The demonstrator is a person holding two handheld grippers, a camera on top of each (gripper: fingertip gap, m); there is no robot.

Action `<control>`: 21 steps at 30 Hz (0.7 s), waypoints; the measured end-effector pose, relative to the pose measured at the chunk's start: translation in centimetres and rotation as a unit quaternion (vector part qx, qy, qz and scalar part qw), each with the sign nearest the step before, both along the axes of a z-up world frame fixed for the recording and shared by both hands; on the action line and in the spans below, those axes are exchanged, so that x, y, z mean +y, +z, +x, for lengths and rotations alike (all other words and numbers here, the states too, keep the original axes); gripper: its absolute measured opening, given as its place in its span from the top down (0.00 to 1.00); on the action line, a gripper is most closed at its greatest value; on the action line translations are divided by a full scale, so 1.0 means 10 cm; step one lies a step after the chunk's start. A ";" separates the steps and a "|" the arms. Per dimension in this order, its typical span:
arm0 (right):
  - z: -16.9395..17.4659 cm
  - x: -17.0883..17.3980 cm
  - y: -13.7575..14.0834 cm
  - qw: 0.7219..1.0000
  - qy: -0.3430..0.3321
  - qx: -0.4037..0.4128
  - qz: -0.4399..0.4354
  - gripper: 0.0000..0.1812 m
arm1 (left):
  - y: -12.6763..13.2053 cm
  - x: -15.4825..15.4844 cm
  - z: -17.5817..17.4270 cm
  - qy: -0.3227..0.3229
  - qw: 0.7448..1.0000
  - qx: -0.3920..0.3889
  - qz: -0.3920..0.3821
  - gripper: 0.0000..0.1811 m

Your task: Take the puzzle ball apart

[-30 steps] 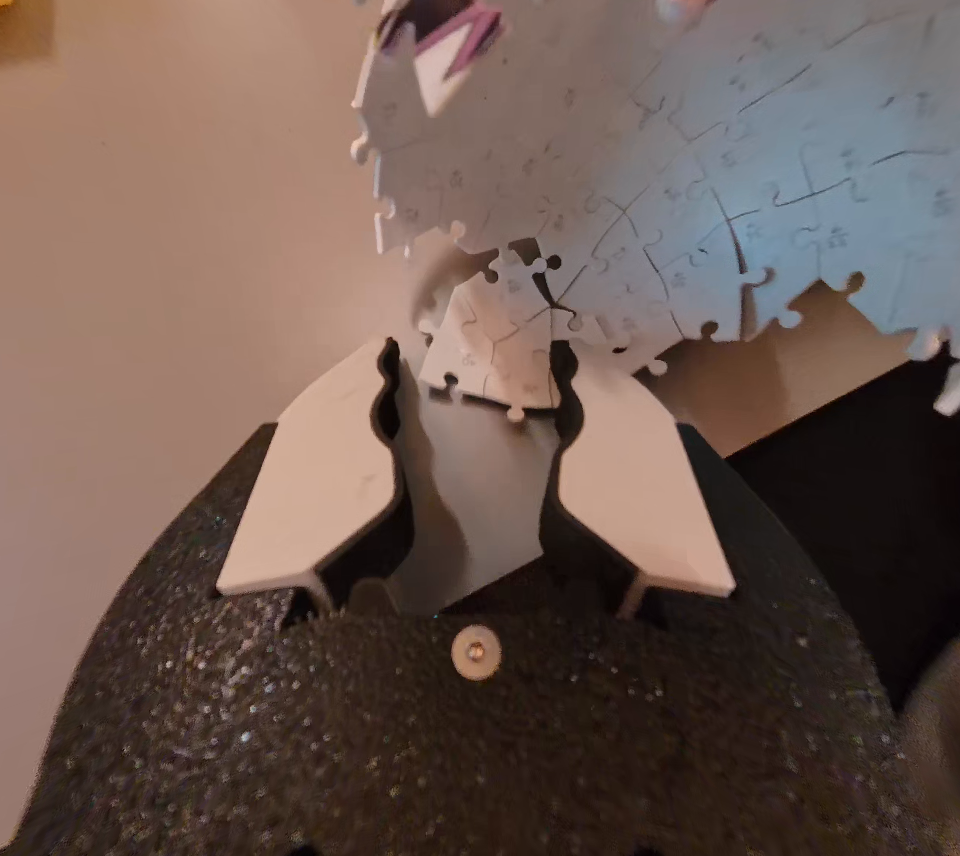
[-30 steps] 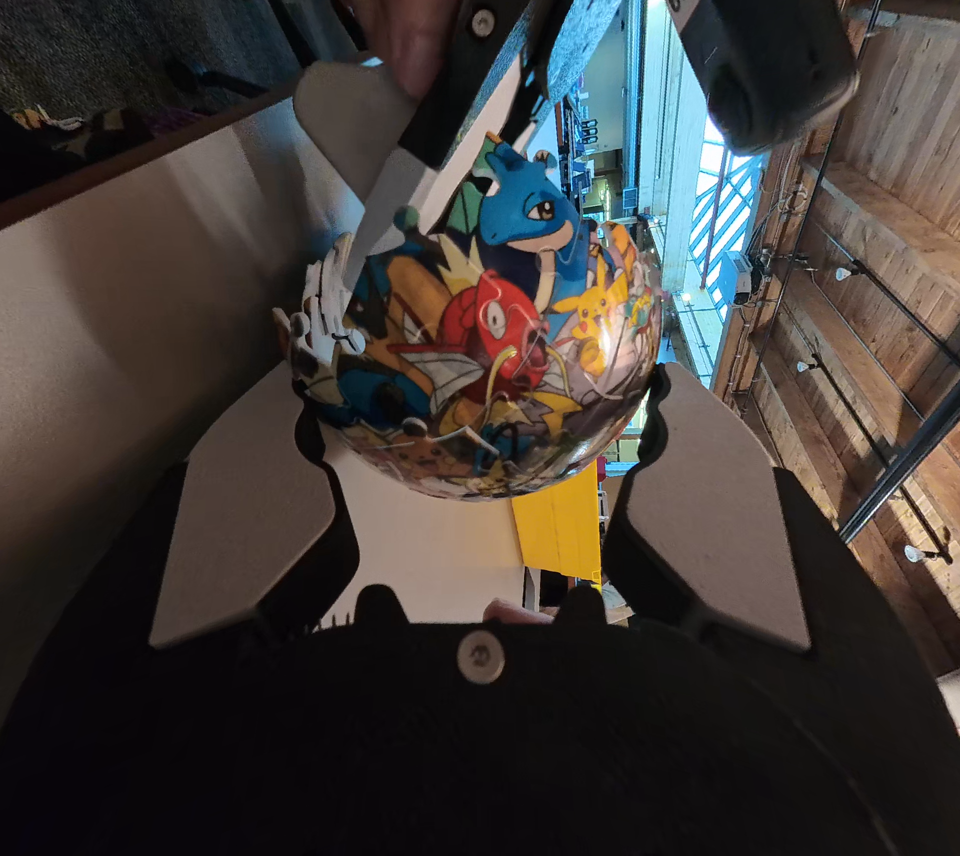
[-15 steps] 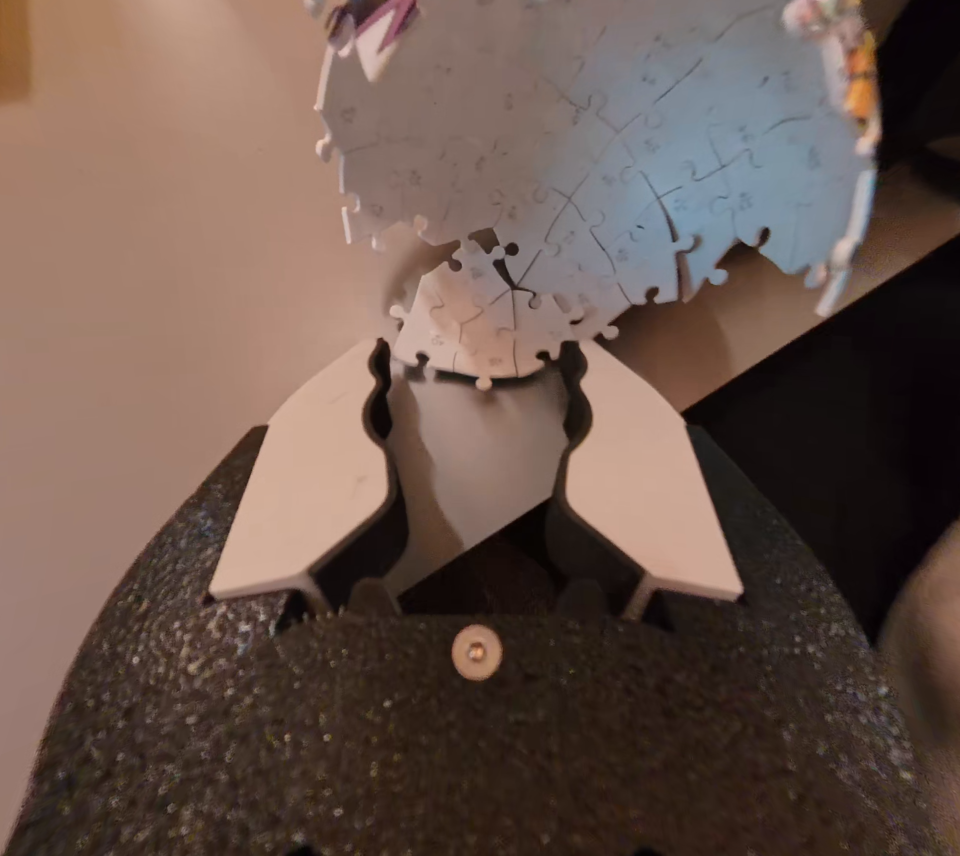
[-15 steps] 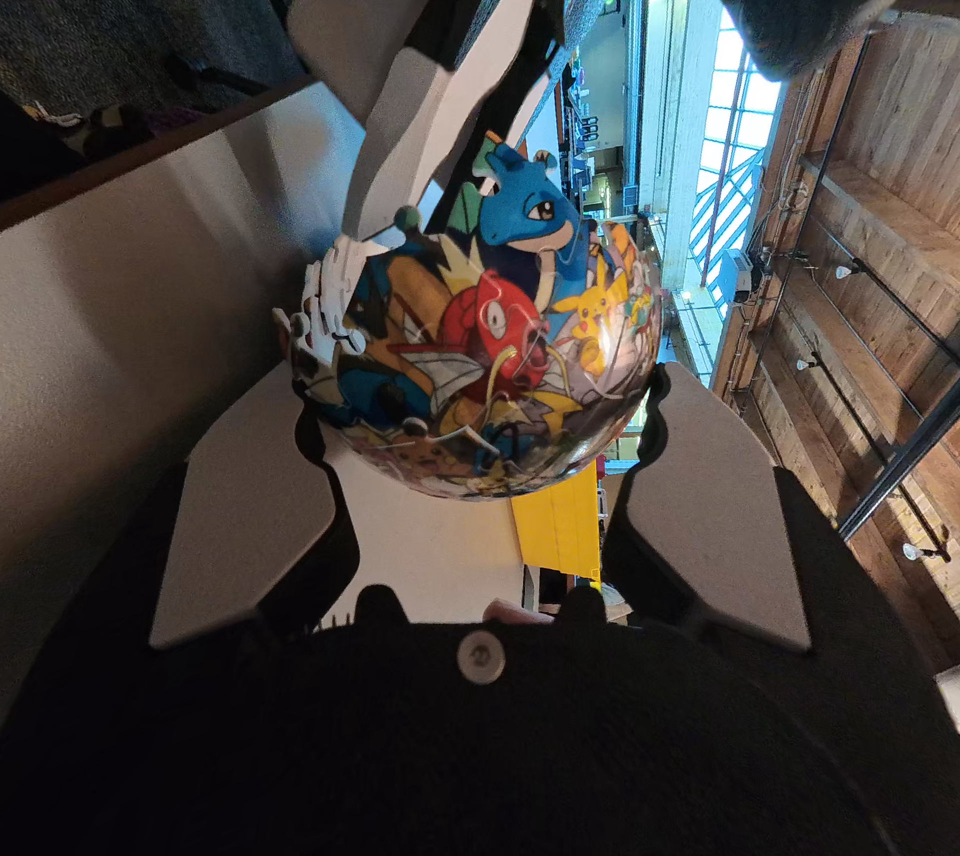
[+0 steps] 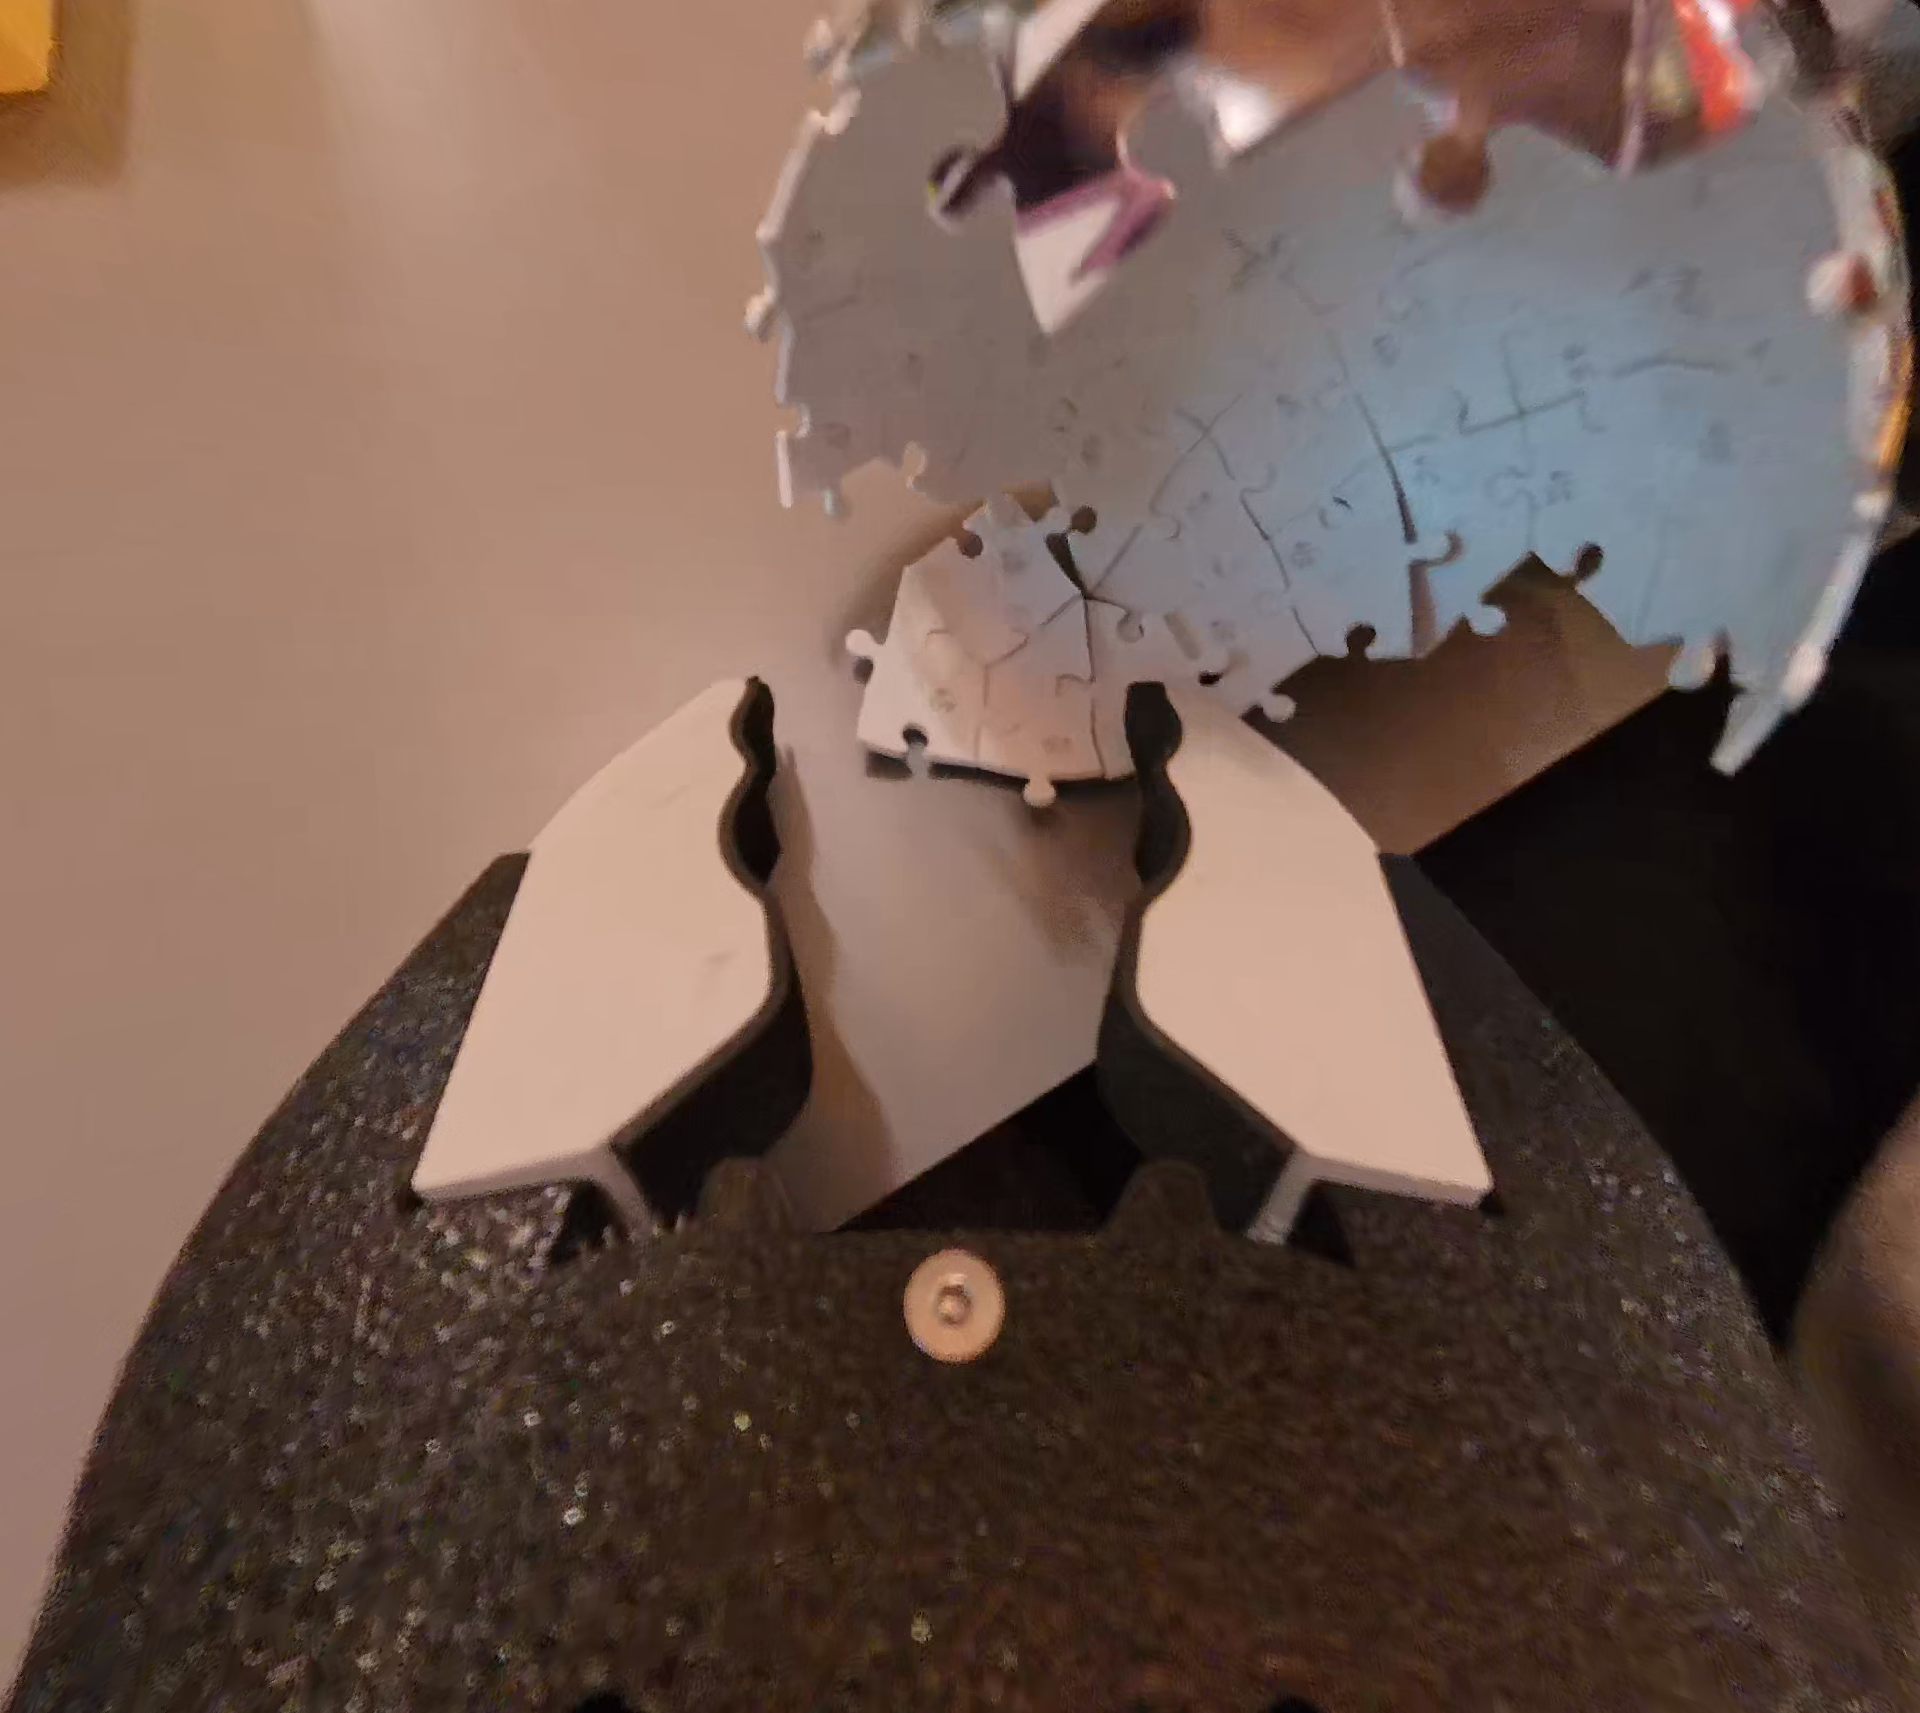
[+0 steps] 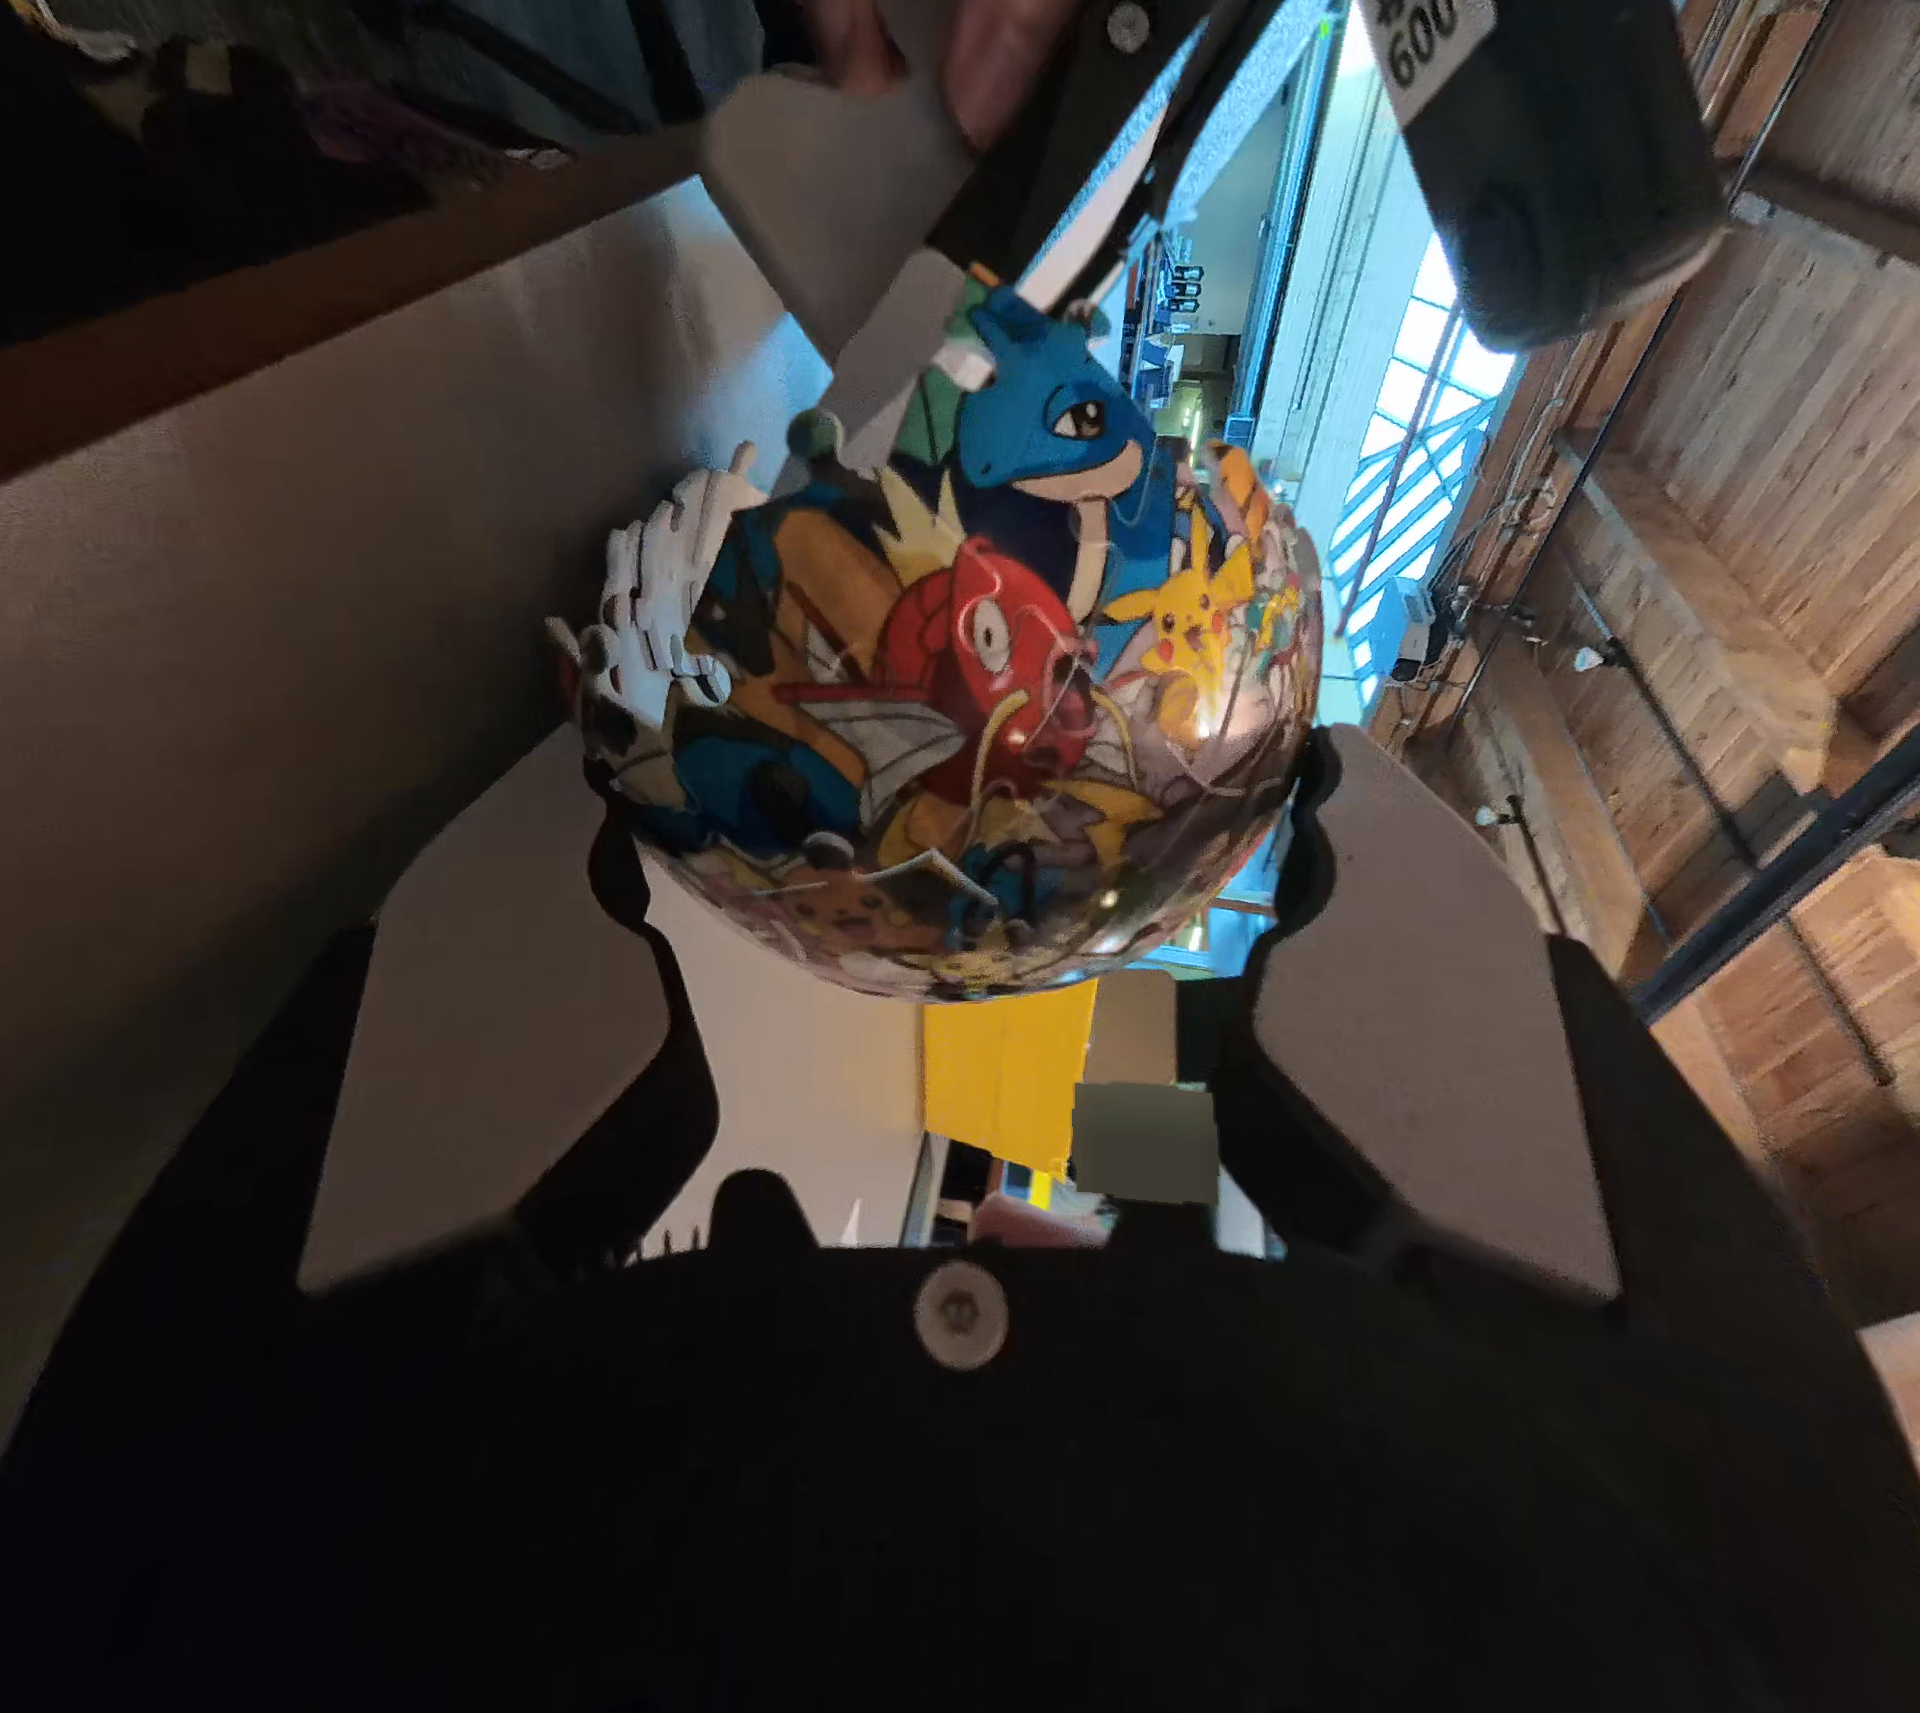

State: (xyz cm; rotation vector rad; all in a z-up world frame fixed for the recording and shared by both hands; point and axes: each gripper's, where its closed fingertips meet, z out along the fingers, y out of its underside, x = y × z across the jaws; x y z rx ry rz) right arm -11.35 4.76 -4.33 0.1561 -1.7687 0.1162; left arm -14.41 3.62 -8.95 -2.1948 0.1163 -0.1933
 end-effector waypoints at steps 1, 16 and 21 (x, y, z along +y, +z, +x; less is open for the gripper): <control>0.00 -0.01 0.00 1.000 0.000 0.003 0.008 0.33 | 0.00 0.01 -0.02 0.005 1.000 0.007 0.002 0.64; 0.03 -0.03 0.01 0.997 -0.001 0.031 0.065 0.33 | -0.07 0.09 -0.24 0.069 0.994 0.079 -0.017 0.56; 0.03 -0.02 0.00 0.998 0.009 0.022 0.056 0.34 | -0.06 0.08 -0.31 0.062 0.991 0.114 -0.022 0.53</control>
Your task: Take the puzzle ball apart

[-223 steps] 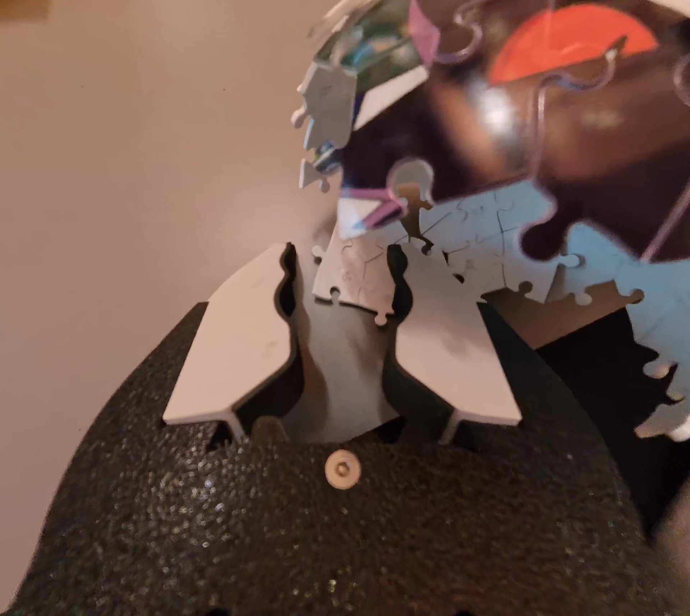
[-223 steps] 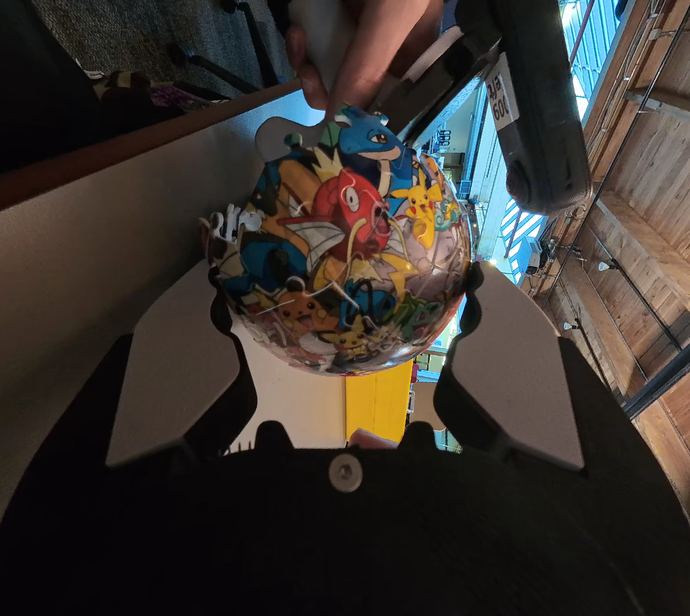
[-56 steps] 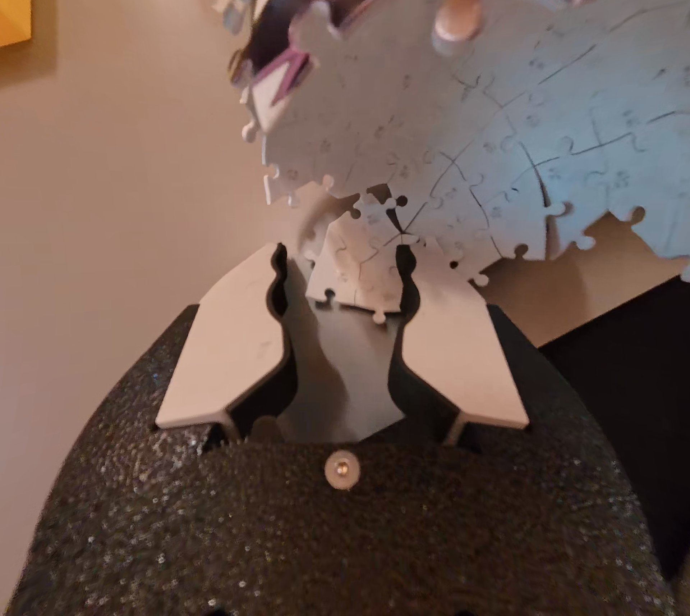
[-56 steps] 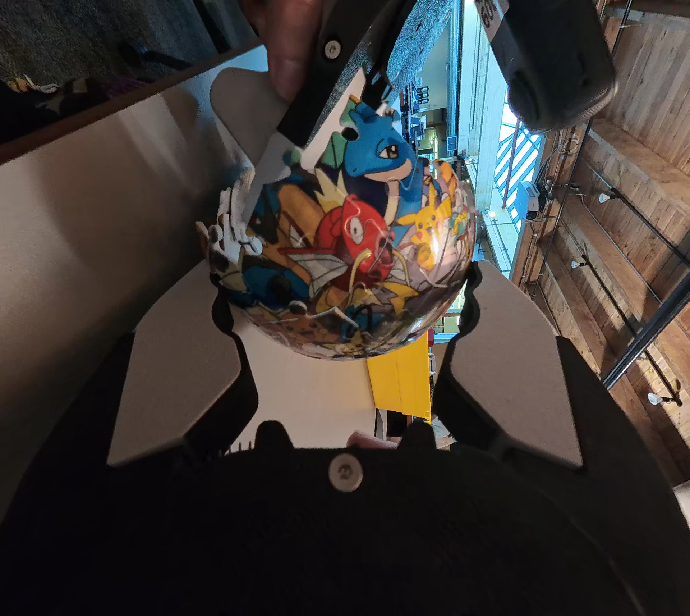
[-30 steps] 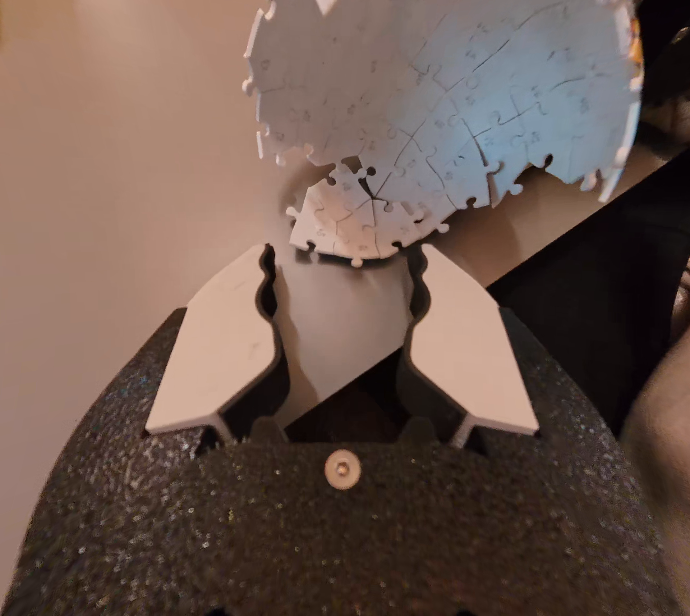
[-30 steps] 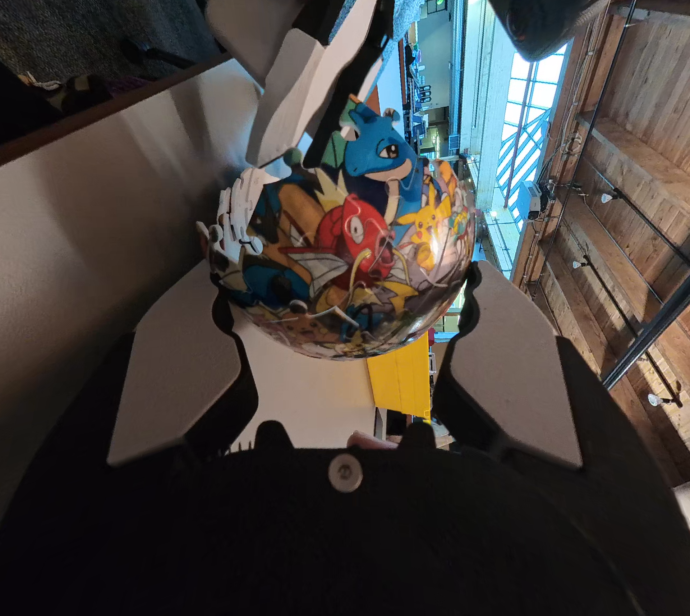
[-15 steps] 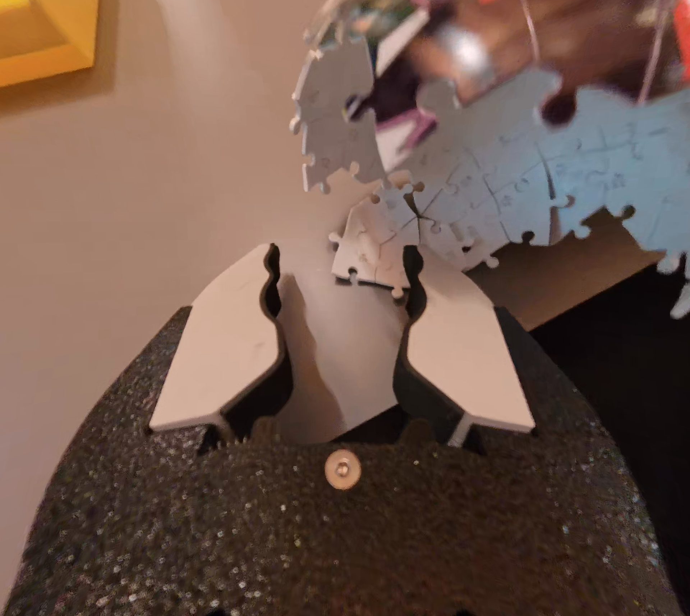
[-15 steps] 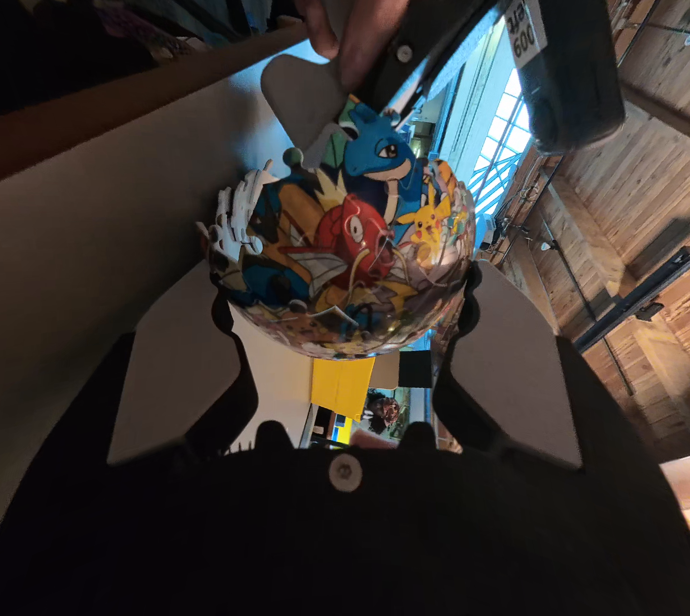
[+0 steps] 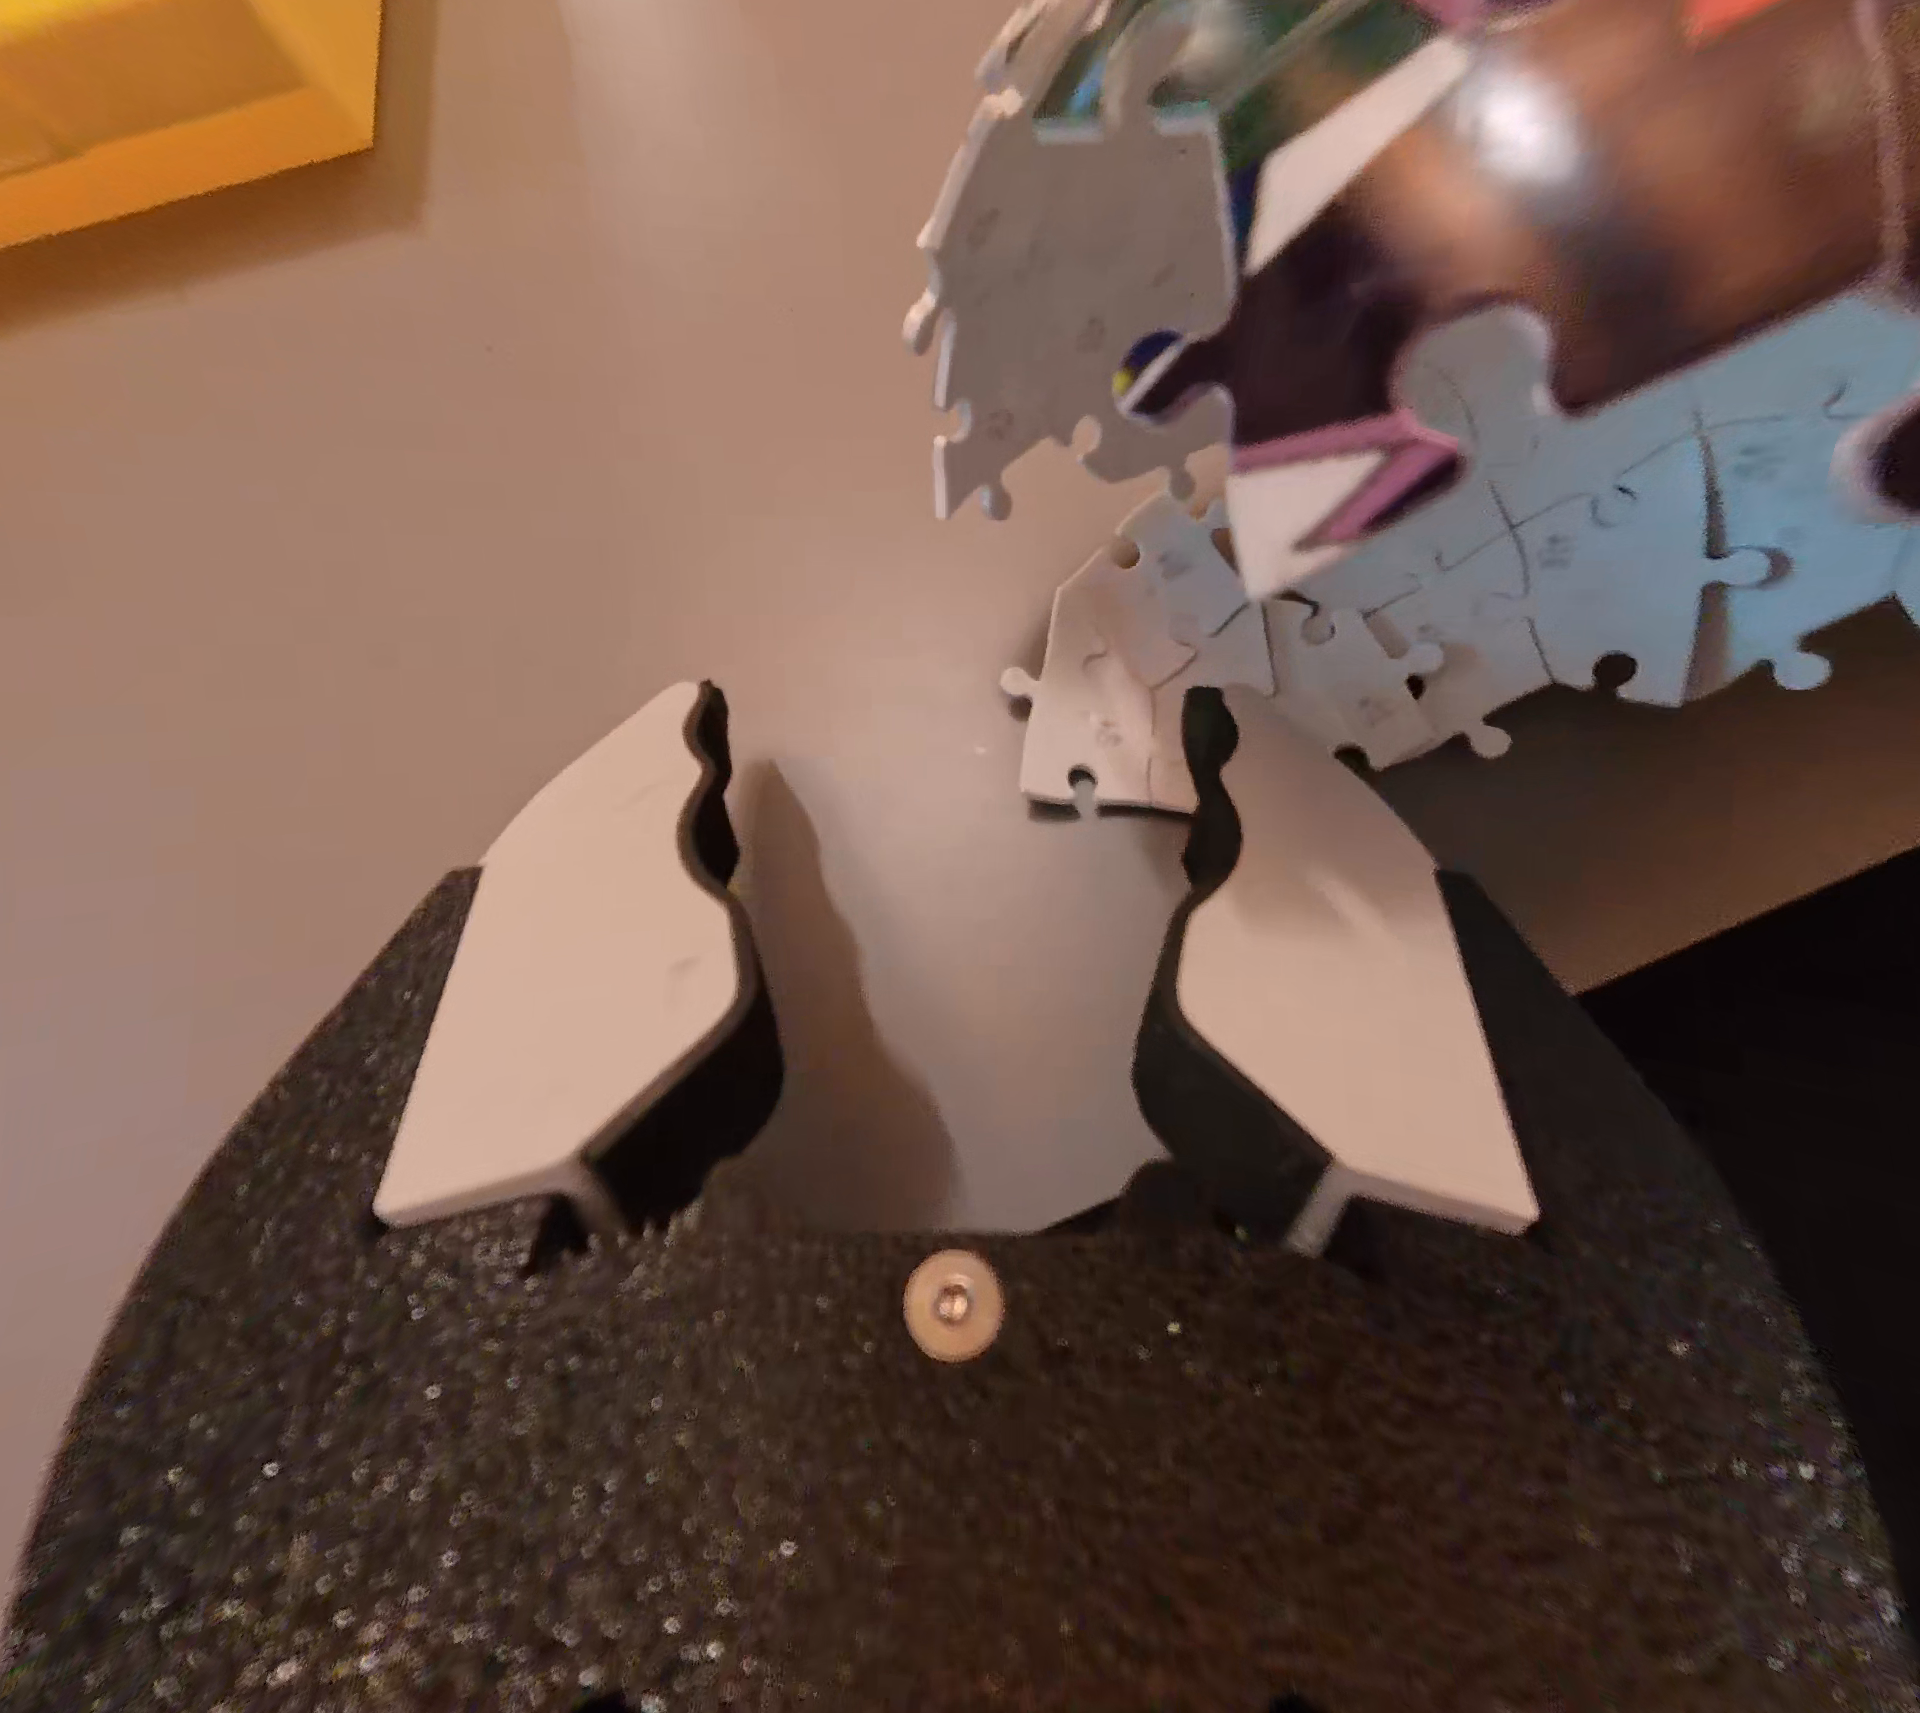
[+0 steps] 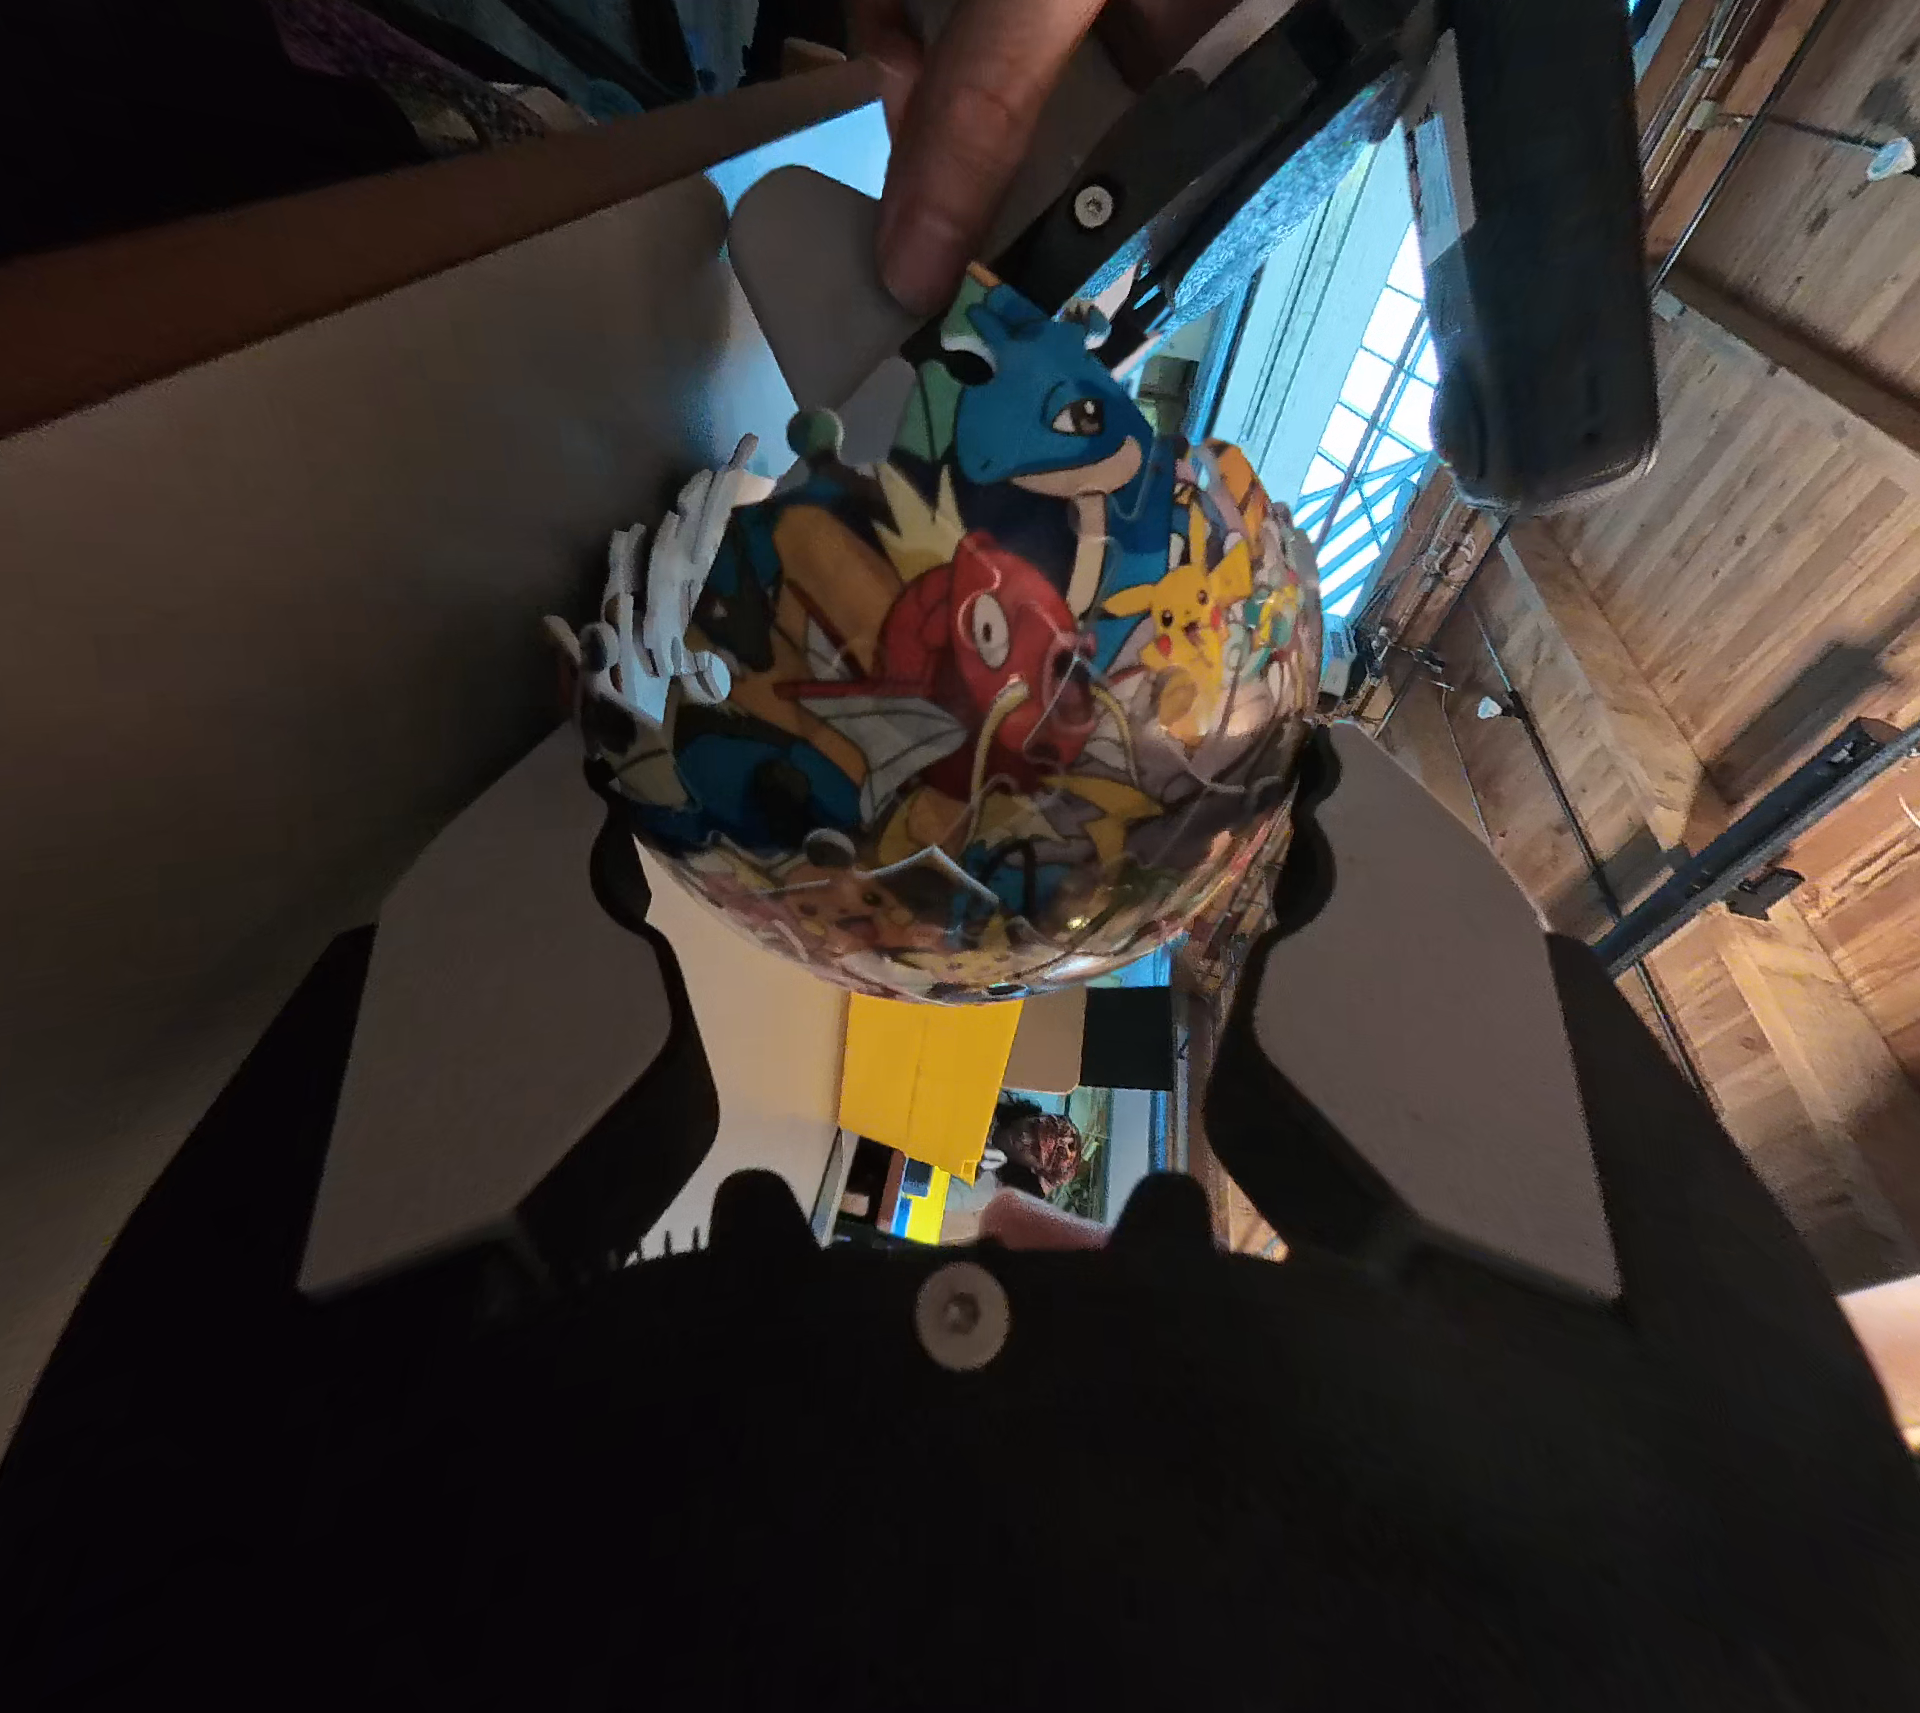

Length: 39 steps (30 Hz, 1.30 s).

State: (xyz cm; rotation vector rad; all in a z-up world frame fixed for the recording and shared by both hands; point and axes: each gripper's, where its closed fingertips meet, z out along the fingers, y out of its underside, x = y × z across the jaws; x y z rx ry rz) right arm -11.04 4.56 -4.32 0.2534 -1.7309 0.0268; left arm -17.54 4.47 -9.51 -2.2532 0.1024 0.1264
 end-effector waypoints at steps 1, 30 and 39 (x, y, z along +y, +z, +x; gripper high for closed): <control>0.00 0.00 0.00 1.000 0.002 -0.002 -0.001 0.34 | 0.01 0.00 -0.01 0.000 1.000 0.007 0.001 0.53; -0.05 0.17 -0.01 0.999 -0.006 -0.032 -0.039 0.33 | -0.11 -0.02 -0.09 0.025 0.997 -0.063 -0.031 0.49; -0.05 0.07 -0.01 0.999 -0.003 -0.030 -0.026 0.34 | -0.08 -0.08 -0.17 0.056 0.996 -0.050 -0.040 0.52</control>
